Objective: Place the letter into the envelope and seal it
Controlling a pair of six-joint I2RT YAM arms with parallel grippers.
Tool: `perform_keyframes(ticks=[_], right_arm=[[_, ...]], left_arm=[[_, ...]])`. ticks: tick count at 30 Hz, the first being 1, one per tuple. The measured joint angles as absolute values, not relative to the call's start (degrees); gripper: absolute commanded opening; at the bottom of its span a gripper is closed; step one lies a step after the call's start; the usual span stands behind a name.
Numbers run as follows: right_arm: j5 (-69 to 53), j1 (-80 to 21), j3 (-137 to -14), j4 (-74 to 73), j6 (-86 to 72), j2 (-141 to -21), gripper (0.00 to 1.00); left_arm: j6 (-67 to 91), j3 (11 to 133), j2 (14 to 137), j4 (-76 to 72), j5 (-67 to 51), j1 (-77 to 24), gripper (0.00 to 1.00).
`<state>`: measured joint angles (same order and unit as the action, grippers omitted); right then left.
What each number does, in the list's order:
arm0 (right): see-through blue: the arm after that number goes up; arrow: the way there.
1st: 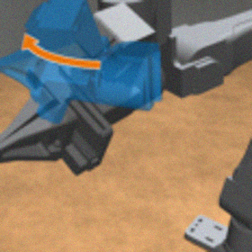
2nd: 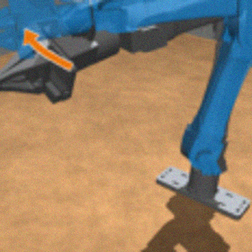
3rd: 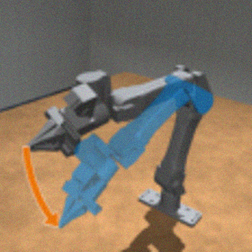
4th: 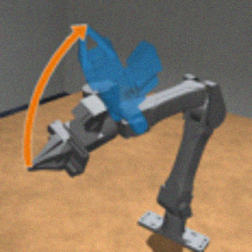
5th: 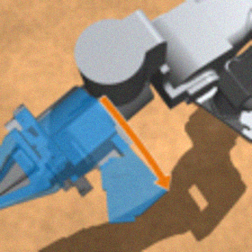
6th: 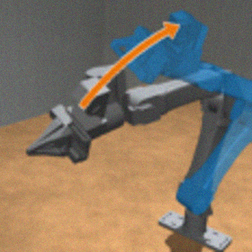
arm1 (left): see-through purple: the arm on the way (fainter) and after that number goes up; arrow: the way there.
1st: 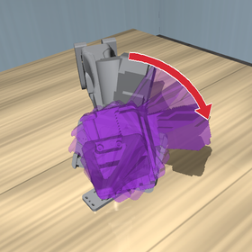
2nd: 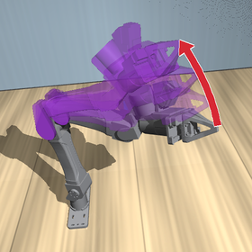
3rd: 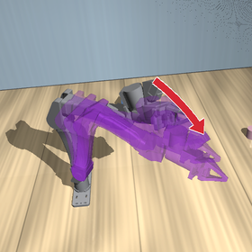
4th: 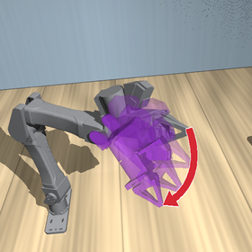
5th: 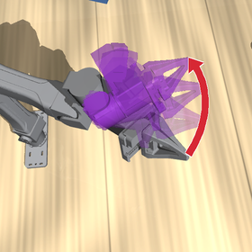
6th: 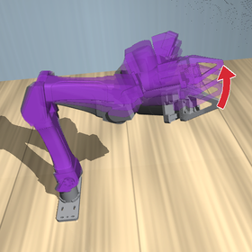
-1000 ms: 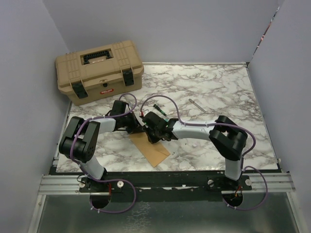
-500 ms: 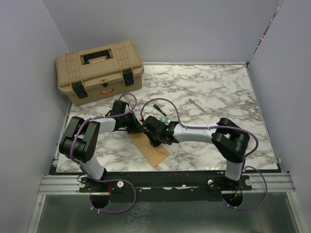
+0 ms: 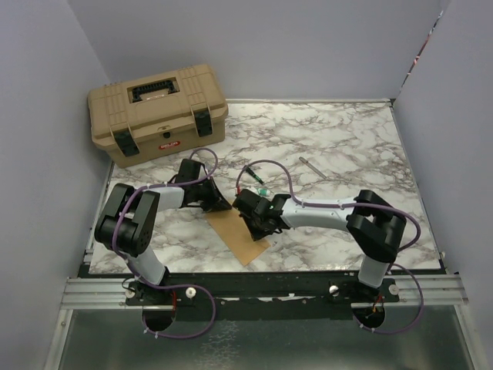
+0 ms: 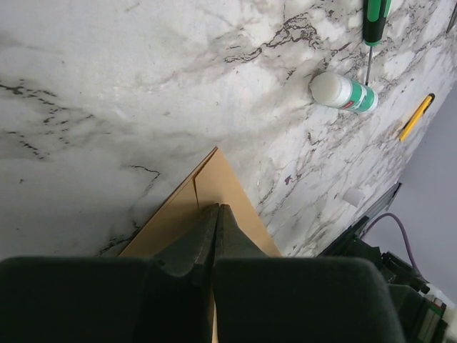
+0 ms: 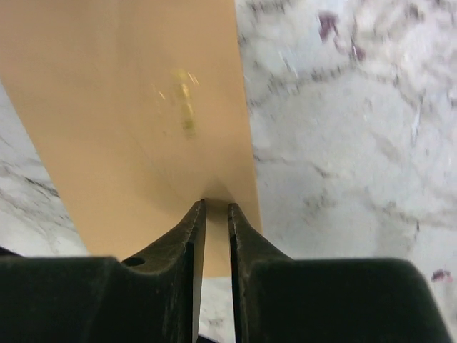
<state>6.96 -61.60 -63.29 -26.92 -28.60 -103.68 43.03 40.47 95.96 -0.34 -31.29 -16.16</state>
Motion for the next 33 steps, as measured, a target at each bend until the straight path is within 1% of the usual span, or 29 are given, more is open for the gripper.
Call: perform_keyframes(ticks=[3,4,6,9,12,16,20,23,26,29,33], right_arm=[[7.0,-61.8,-63.6,-32.9,-30.9,-102.2,0.21],[7.0,-61.8,-63.7,-35.6,-31.4,-101.7,0.22],[7.0,-61.8,-63.7,-41.2,-32.6,-100.4,0.30],[7.8,-61.0,-64.3,-46.0,-35.0,-96.5,0.40],[10.7,-59.4,-66.3,-46.7,-37.4,-91.4,0.48],[14.5,-56.5,-68.7,-44.5,-38.5,-86.5,0.55],[15.2,-52.7,-69.3,-40.8,-36.6,-86.4,0.55],[11.2,-47.9,-69.2,-37.3,-33.6,-87.4,0.56],[8.4,-43.2,-69.2,-32.9,-29.7,-89.0,0.55],[5.5,-40.9,-70.3,-29.1,-23.2,-93.2,0.48],[0.8,-41.1,-73.5,-27.0,-13.8,-100.9,0.45]], left_arm=[[43.0,40.8,96.2,-0.1,-31.6,-16.2,0.00],[43.0,40.9,96.2,-0.1,-31.6,-16.2,0.03],[42.6,41.1,96.2,0.2,-31.6,-16.2,0.11],[41.9,41.7,96.2,0.9,-31.8,-16.3,0.30],[40.8,42.6,95.7,1.6,-32.1,-16.7,0.47],[38.4,43.6,93.6,3.4,-31.3,-16.6,0.64],[36.3,44.6,89.8,6.3,-30.1,-16.6,0.76],[34.9,45.4,86.2,7.3,-29.5,-16.6,0.82],[33.6,46.2,82.2,7.6,-28.4,-16.6,0.83],[32.6,46.6,79.5,7.7,-26.3,-16.6,0.83],[31.9,47.1,78.9,8.3,-23.7,-16.6,0.82]])
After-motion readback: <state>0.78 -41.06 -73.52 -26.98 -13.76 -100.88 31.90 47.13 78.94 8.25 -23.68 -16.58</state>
